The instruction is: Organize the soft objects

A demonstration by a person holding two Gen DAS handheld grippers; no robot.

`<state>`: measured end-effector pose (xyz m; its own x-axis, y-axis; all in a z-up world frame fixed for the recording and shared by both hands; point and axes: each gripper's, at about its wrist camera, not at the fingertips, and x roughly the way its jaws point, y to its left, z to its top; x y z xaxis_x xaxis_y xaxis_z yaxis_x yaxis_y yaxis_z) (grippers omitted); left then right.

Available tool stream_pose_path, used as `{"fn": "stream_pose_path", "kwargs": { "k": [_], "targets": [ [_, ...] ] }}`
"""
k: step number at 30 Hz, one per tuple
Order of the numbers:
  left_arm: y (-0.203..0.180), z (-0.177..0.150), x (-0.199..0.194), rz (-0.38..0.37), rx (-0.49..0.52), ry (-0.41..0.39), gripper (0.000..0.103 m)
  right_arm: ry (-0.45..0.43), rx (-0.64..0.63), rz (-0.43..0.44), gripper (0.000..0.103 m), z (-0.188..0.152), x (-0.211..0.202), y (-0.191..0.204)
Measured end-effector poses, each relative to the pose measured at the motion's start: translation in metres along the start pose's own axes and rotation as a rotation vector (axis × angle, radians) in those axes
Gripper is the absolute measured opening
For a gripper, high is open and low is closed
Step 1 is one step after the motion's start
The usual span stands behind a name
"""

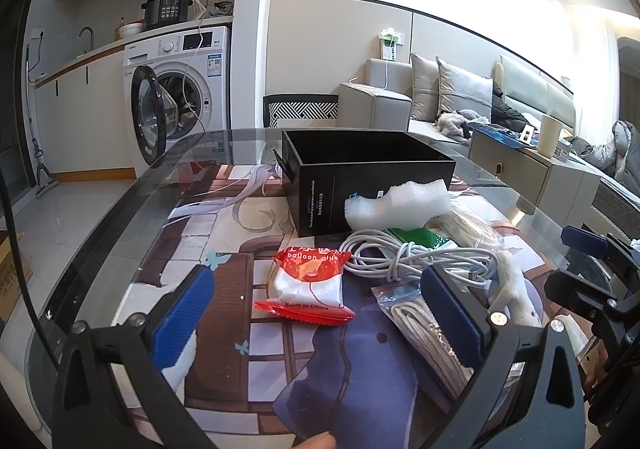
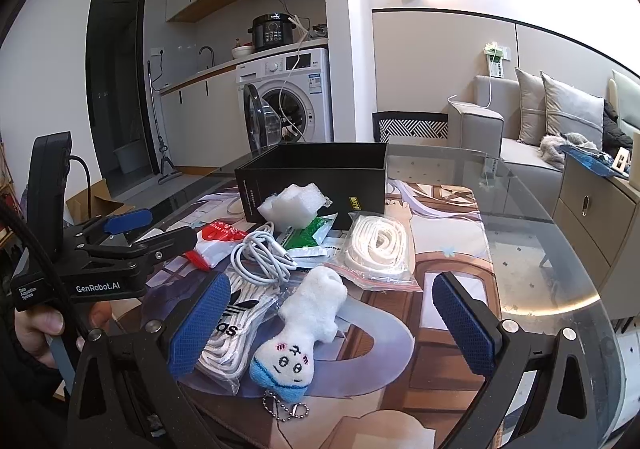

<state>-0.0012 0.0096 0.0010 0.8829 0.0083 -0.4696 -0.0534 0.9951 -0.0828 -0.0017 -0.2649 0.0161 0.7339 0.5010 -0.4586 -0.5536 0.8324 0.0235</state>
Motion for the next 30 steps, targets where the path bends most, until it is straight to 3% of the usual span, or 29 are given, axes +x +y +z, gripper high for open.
{"fn": "stream_pose_path", "kwargs": {
  "k": [30],
  "targets": [
    [0.0034,-0.0028,0.0023,0.003,-0.008,-0.002,0.103,0.019,-0.006,-0.004,0.103,-0.0049,0.006,0.0005]
  ]
}}
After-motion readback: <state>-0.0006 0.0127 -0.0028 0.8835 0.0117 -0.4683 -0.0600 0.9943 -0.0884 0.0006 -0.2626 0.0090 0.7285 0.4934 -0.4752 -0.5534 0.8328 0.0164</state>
